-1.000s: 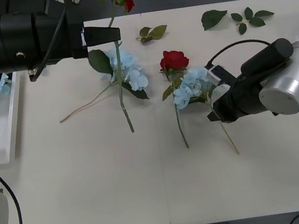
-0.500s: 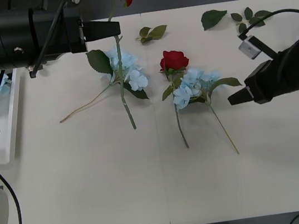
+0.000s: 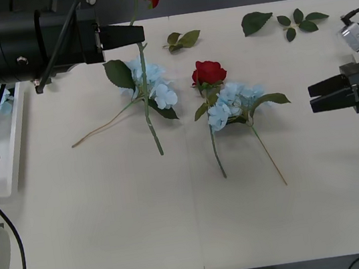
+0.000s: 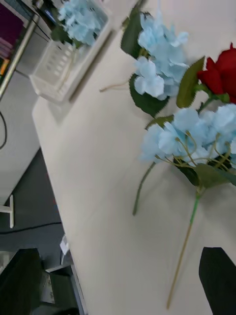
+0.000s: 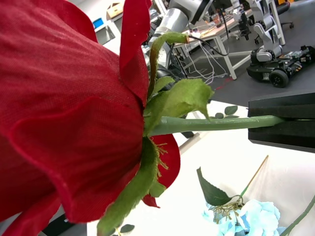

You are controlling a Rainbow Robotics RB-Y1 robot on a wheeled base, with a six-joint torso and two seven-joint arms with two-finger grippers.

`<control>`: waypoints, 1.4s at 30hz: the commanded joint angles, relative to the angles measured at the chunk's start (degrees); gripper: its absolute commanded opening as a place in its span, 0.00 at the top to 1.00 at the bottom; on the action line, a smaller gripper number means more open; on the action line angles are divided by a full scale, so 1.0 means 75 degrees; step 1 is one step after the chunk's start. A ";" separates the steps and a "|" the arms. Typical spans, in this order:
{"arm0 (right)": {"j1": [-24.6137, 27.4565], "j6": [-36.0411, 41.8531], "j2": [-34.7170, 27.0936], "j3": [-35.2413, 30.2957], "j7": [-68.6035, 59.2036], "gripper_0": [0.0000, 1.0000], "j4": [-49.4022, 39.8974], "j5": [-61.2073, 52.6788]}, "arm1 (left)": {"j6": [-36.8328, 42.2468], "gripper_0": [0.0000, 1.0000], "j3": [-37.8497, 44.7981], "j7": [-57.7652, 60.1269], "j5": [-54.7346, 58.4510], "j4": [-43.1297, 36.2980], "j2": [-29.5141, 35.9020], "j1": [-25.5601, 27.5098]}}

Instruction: Put the red flowers into the right box and the blue flowers into the left box

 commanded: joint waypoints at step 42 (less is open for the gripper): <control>0.0957 -0.2346 0.5035 0.1052 0.1523 0.07 -0.1526 -0.2444 | -0.0090 1.00 0.0068 0.0011 0.0080 -0.0117 0.0193 -0.0273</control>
